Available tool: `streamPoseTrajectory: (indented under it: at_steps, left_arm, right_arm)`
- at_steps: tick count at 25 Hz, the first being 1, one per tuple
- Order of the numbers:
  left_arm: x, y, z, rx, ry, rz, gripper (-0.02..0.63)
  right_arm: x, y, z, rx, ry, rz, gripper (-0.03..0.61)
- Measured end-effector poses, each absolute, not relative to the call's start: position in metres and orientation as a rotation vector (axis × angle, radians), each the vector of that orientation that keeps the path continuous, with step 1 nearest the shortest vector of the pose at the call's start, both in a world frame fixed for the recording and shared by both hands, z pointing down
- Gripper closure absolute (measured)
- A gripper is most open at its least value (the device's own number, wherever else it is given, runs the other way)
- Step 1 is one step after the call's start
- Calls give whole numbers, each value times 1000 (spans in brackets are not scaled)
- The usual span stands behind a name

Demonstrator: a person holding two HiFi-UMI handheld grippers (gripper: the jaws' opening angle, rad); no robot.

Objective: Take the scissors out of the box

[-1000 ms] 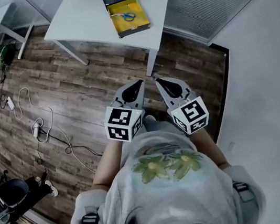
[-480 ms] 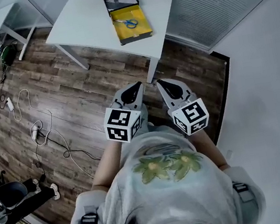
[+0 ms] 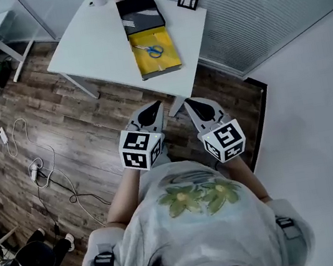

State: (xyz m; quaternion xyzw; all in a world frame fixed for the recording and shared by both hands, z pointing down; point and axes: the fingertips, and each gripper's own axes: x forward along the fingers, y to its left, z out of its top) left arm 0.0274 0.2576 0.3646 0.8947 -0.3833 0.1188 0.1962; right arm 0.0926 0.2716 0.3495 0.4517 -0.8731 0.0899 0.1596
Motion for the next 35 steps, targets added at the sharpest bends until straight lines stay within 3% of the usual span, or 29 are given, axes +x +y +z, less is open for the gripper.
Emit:
streamPoseTrajectory:
  at_steps: [16, 35]
  left_arm:
    - [9, 132, 373, 2493, -1025, 380, 607]
    - [4, 75, 406, 2448, -952, 419, 607]
  right_arm:
    - [79, 140, 361, 1297, -2450, 294, 571]
    - [76, 78, 394, 1278, -2365, 355, 571]
